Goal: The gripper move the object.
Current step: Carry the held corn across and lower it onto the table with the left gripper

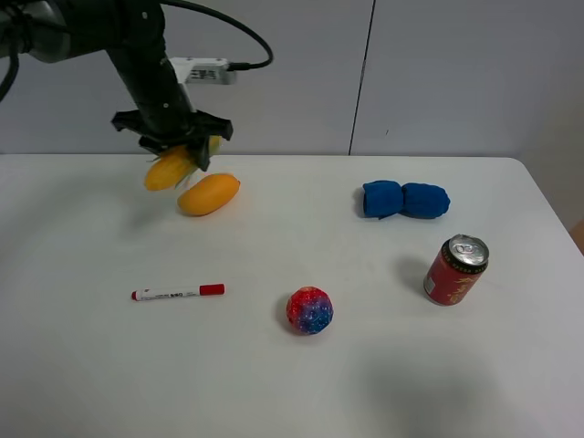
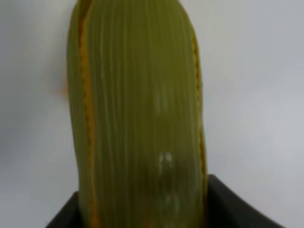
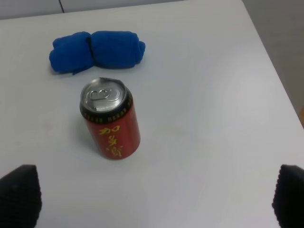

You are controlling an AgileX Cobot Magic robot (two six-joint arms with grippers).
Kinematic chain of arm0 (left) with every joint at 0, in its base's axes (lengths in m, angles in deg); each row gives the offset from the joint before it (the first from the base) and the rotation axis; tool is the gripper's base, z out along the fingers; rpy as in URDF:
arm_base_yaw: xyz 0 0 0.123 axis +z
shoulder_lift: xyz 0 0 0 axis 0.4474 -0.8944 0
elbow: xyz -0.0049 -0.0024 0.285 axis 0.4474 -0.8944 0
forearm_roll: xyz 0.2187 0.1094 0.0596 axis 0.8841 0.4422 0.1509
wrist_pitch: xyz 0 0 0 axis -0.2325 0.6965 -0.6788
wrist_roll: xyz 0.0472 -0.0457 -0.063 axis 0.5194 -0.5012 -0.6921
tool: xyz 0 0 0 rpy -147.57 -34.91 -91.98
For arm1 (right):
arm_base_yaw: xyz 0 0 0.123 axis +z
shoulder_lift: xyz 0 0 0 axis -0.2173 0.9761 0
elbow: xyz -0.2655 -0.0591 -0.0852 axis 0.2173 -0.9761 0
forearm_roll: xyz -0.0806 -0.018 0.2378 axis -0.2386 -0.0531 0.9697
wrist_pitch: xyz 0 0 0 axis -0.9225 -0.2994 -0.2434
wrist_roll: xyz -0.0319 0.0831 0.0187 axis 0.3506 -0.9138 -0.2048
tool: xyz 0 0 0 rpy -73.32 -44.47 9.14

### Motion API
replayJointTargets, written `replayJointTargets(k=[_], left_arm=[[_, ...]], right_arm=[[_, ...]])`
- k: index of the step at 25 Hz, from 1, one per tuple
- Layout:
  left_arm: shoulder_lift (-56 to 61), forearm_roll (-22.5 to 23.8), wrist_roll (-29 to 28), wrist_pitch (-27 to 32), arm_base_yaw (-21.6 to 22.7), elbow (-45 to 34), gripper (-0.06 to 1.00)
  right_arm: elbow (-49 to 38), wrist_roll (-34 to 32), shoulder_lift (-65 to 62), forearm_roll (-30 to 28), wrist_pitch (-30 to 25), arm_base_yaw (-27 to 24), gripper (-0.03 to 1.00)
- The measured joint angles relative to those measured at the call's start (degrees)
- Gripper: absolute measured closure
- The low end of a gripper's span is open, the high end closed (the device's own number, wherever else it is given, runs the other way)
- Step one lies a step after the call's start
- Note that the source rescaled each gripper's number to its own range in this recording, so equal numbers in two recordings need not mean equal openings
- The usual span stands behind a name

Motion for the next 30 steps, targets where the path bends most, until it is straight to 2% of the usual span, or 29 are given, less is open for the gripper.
replayJointTargets(k=[2,4,10,13,16,19,23,30], left_arm=[[2.75,1.88,-1.96,0.67,2.56,-3.89,0.91],[6.14,1.73,-2.45,-1.05,4.94,-9.20,0.91],[18.66,-1.08,-2.84,-12.20,12.06,-30.42,0.91],[23.27,-1.40,-2.84,-20.46,14.65,-42.57,0.91],[24.53,-0.80,-2.86,-32.07,15.06,-52.73,0.91],[24.47,-0.74,-2.86,-41.05,15.06,-59.88,0.91],[24.47,-0.74,-2.93,-48.43,15.06,-64.54,0.91],[22.37,-0.74,-3.00,-51.21,15.45,-65.20,0.91]], right_arm=[[0.00,0.00,0.00,0.00,0.00,0.00,-0.03],[0.00,0.00,0.00,0.00,0.00,0.00,-0.03],[0.00,0.00,0.00,0.00,0.00,0.00,-0.03],[0.00,0.00,0.00,0.00,0.00,0.00,-0.03],[0.00,0.00,0.00,0.00,0.00,0.00,-0.03],[0.00,0.00,0.00,0.00,0.00,0.00,-0.03],[0.00,0.00,0.00,0.00,0.00,0.00,-0.03],[0.00,0.00,0.00,0.00,0.00,0.00,-0.03]])
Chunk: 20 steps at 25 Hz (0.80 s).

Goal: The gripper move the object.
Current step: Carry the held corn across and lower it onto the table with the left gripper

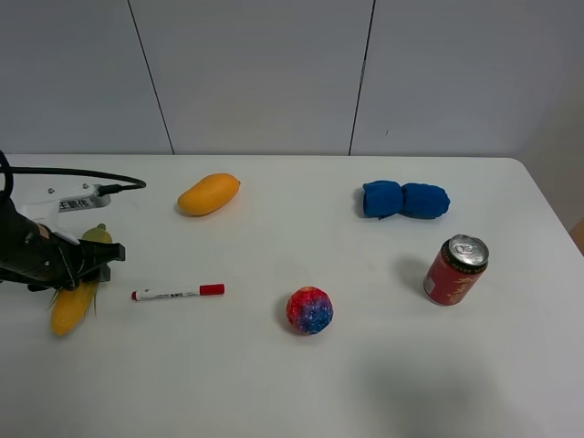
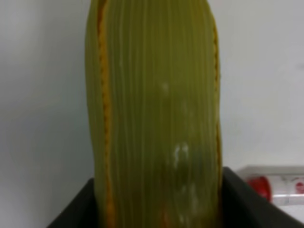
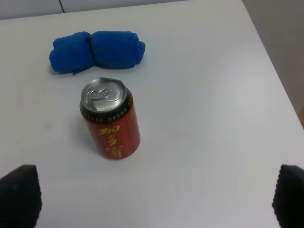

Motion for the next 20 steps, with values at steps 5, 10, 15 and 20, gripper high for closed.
replayJointTargets(k=[5,10,15,20], left_arm=[[-4.80,0.00,-0.05,-0.42,0.16,0.05,0.91],[-5.43,0.00,0.20,-1.68,0.16,0.05,0.91],[-5.82,0.89,2.77,-4.56,0.16,0.05,0.81],[-5.89,1.13,2.48,-6.75,0.16,-0.01,0.03]], right_arm=[[0.00,0.00,0.00,0.00,0.00,0.00,-0.03],[0.00,0.00,0.00,0.00,0.00,0.00,-0.03],[0.00,0.00,0.00,0.00,0.00,0.00,-0.03],[0.00,0.00,0.00,0.00,0.04,0.00,-0.03]])
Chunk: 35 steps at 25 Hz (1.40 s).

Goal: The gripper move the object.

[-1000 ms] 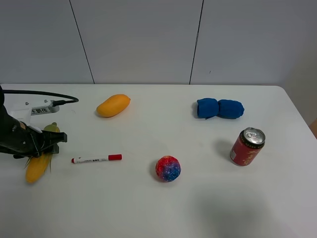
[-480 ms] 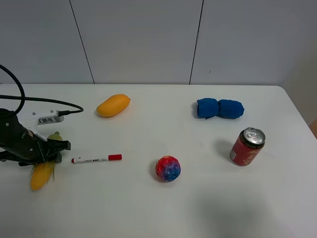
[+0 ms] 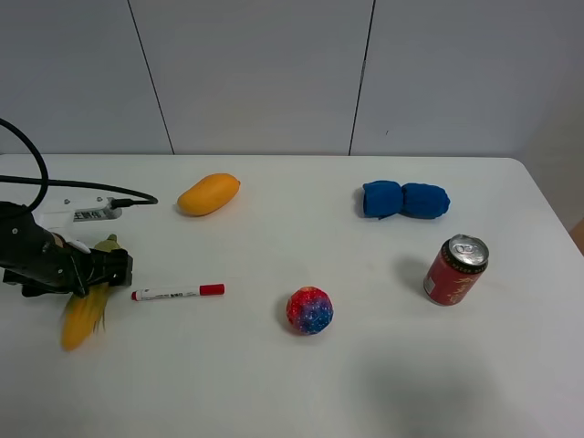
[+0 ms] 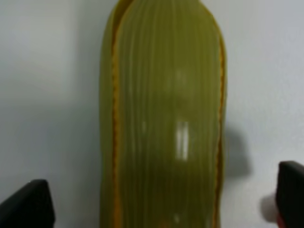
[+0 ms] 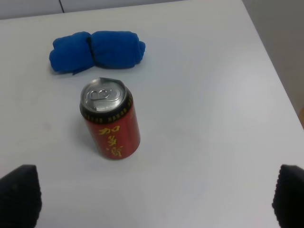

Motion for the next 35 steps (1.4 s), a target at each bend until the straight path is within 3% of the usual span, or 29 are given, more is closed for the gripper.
replayJointTargets(k=[3,9,17,23,31,35], left_arm=[[0.00,0.00,-0.17,0.21,0.00,0.00,-0.04],[1.96,0.05,-0.33,0.71,0.00,0.52,-0.04],[20.15,1.44,-0.33,0.34,0.00,3.73,-0.04],[31.31,3.54,0.07,3.21,0.00,3.73,-0.05],[43.01,6.12,7.34,4.80,0.12,3.91,-0.05],[47.04,5.11,9.95,9.63,1.84,6.44,-0.05]], right_arm=[[0.00,0.00,0.00,0.00,0.00,0.00,-0.03],[0.00,0.00,0.00,0.00,0.00,0.00,-0.03],[0.00,0.00,0.00,0.00,0.00,0.00,-0.03],[0.00,0.00,0.00,0.00,0.00,0.00,-0.03],[0.00,0.00,0.00,0.00,0.00,0.00,-0.03],[0.00,0.00,0.00,0.00,0.00,0.00,-0.03]])
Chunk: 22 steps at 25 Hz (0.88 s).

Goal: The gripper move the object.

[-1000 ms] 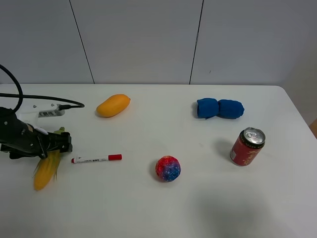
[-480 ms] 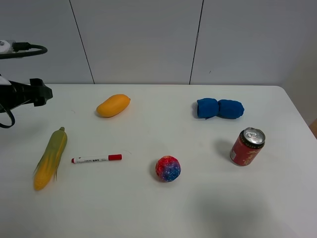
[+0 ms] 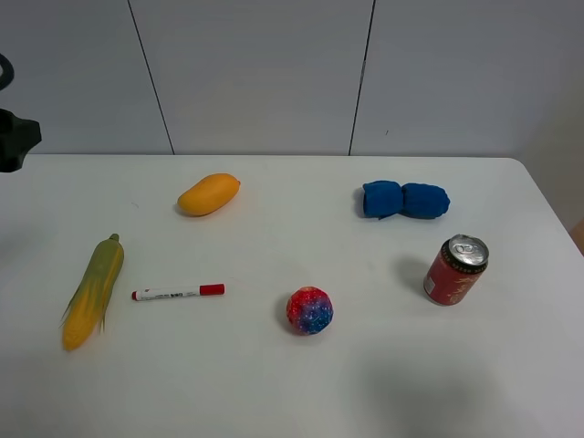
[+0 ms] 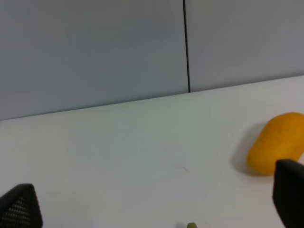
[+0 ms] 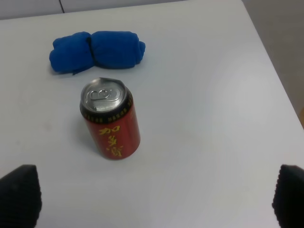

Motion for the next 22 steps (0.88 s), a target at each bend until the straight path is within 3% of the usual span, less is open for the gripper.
replayJointTargets(k=[7,15,18,22], left_arm=[[8.72,-4.28,2.47,18.51,0.20,11.13,-0.05],[23.94,-3.20,5.53,42.35,0.22,12.41,-0.05],[29.28,-0.52,5.69,46.13,0.22,12.24,-0.05],[35.94,-1.19,5.52,46.82,0.22,8.60,-0.05]], right_arm=[[0.00,0.00,0.00,0.00,0.00,0.00,-0.03],[0.00,0.00,0.00,0.00,0.00,0.00,-0.03],[0.00,0.00,0.00,0.00,0.00,0.00,-0.03],[0.00,0.00,0.00,0.00,0.00,0.00,-0.03]])
